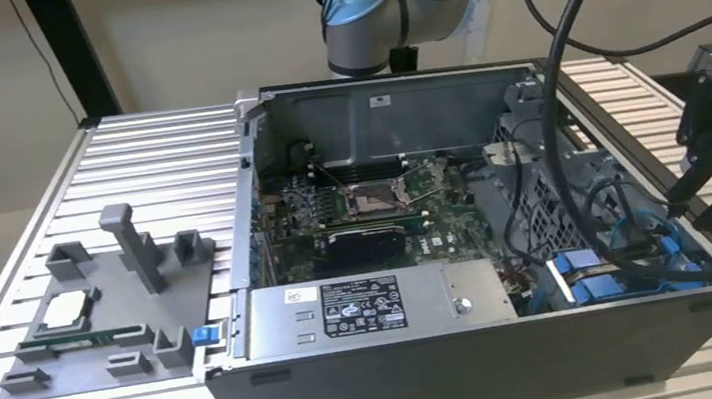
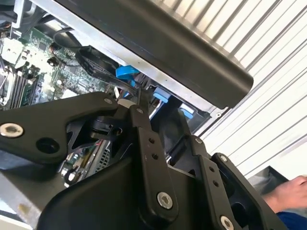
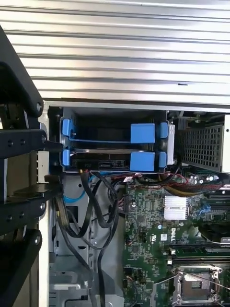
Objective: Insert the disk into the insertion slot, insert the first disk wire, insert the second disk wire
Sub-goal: 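Insert the first disk wire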
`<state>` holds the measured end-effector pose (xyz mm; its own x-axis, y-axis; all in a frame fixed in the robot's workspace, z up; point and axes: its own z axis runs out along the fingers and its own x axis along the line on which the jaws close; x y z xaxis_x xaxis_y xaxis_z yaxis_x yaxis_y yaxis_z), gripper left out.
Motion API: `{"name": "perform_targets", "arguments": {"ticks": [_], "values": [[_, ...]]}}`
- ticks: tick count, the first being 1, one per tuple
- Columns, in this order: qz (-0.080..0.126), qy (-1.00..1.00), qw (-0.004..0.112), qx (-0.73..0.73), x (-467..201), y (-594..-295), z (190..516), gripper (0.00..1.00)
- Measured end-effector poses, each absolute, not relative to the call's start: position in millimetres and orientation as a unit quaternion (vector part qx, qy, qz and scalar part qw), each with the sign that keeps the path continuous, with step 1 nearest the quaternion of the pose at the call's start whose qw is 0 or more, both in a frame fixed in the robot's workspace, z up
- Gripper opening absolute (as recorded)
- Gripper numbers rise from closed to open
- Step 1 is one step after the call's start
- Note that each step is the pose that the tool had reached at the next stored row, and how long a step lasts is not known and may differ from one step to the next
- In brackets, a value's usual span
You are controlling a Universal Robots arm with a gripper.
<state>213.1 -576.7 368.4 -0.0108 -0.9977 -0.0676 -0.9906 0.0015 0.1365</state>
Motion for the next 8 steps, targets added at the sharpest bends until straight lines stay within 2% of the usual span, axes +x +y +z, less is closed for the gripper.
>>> {"name": "perform_targets", "arguments": {"ticks": [6,7,8], "values": [[-0.073,-0.708,0.024,0.702,213.1,-575.3,363.9,1.00],[-0.073,-0.708,0.024,0.702,213.1,-575.1,363.7,0.00],[-0.073,-0.709,0.024,0.701,213.1,-574.8,363.5,0.00]]}}
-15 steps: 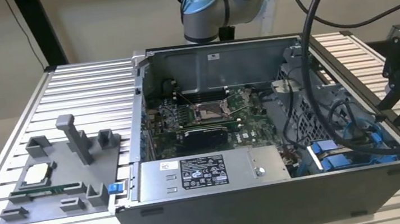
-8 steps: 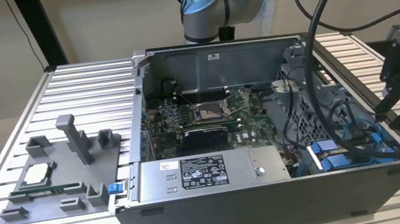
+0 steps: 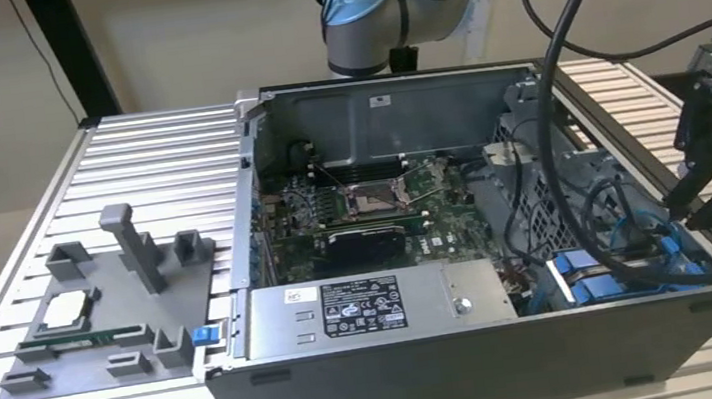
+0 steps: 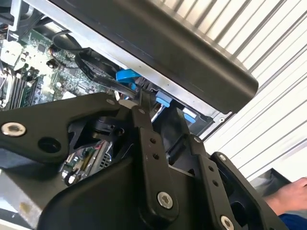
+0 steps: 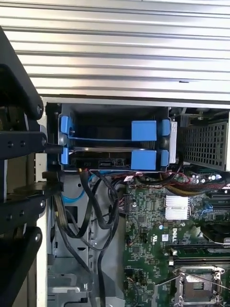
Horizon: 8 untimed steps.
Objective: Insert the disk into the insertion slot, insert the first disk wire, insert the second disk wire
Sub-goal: 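Insert the first disk wire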
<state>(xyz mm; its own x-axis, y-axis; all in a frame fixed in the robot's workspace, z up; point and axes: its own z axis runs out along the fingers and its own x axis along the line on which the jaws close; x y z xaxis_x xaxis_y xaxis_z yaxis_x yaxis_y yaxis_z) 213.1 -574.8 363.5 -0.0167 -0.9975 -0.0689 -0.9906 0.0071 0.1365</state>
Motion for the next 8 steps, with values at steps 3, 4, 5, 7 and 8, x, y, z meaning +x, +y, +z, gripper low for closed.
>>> {"name": "perform_targets", "arguments": {"ticks": [3,4,5,7,8], "values": [[-0.074,-0.712,0.022,0.698,212.8,-574.3,363.2,0.00],[-0.074,-0.713,0.021,0.697,212.8,-574.1,363.1,0.00],[-0.075,-0.714,0.020,0.696,212.8,-573.9,362.9,0.00],[-0.076,-0.717,0.019,0.693,212.7,-573.7,362.9,0.00],[-0.076,-0.718,0.019,0.692,212.6,-573.7,363.0,0.00]]}}
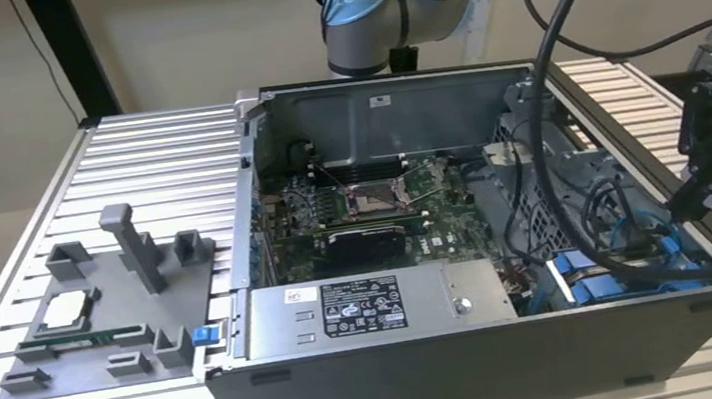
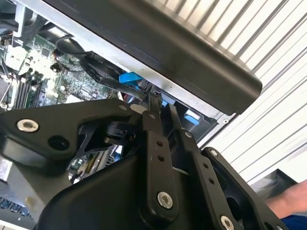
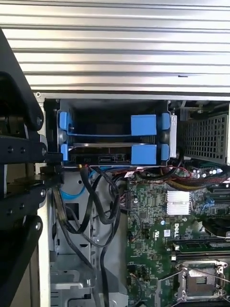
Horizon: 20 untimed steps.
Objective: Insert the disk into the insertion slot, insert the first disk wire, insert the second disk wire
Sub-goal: 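Insert the first disk wire, then insert the second disk wire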
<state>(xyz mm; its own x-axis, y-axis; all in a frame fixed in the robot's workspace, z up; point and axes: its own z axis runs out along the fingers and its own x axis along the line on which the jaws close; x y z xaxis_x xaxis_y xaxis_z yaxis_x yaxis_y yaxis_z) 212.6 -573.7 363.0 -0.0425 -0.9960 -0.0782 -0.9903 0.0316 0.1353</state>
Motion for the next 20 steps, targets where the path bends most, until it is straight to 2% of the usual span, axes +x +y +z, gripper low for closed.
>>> {"name": "perform_targets", "arguments": {"ticks": [20], "values": [[-0.081,-0.723,0.014,0.686,185.6,-573.7,387.4,0.00]]}}
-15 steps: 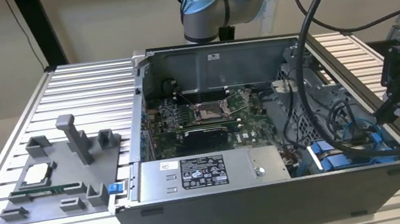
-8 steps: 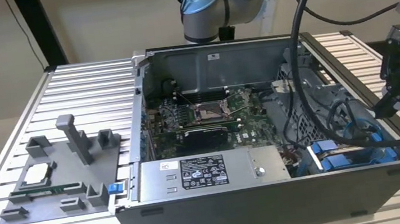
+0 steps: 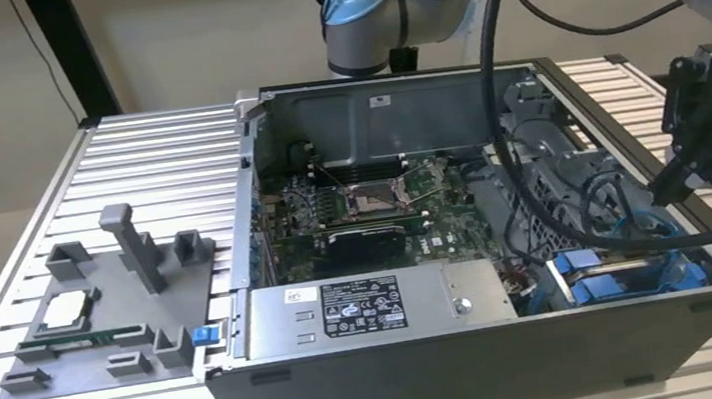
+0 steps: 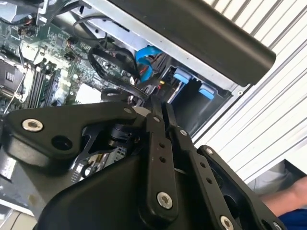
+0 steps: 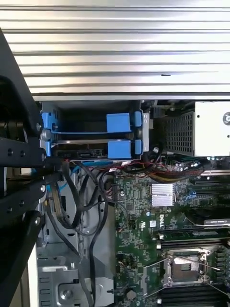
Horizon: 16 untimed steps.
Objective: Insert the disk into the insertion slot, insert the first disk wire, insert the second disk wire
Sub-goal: 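Insert the second disk wire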
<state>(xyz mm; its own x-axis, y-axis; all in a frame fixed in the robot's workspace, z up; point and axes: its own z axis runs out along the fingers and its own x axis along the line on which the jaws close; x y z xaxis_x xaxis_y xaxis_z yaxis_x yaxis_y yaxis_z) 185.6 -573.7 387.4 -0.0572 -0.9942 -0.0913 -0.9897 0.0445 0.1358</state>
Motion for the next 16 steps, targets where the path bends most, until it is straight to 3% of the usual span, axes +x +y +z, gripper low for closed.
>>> {"name": "perform_targets", "arguments": {"ticks": [16], "values": [[-0.075,-0.723,0.010,0.687,152.3,-573.7,391.6,0.00]]}}
